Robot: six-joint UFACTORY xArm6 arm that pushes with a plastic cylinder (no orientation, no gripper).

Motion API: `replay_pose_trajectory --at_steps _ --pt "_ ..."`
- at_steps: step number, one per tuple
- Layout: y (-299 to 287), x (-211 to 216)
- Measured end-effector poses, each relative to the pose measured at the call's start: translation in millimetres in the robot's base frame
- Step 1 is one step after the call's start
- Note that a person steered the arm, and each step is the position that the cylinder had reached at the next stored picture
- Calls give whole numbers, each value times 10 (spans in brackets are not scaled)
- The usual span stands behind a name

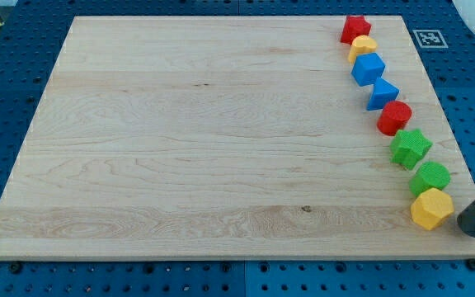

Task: Nudge green circle left a bit

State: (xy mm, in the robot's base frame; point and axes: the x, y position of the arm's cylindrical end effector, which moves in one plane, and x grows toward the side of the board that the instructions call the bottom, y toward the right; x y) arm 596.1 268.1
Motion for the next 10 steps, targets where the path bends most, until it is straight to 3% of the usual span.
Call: replay_pose_trajectory --at_steps 3,10 --pt "1 -213" --pt "-55 -253"
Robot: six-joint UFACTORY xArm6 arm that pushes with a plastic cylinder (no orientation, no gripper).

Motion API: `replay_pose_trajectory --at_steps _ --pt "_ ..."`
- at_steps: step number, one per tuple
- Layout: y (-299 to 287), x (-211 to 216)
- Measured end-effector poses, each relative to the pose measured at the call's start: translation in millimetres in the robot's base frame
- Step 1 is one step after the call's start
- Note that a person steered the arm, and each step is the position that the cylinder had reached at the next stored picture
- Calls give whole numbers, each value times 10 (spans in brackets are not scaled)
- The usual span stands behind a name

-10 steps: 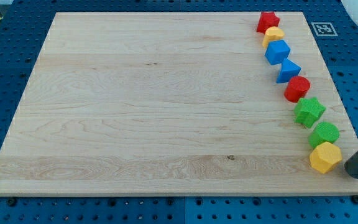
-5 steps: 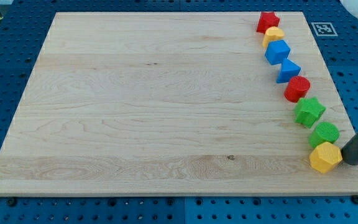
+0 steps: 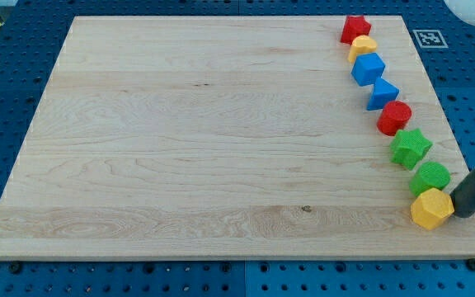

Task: Nudge green circle left a bit

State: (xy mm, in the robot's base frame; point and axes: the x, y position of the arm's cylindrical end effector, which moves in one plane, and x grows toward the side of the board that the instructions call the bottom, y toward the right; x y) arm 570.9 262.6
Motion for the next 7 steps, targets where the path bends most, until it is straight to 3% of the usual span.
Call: replay_pose_trajectory --at_steps 7 --pt "1 -826"
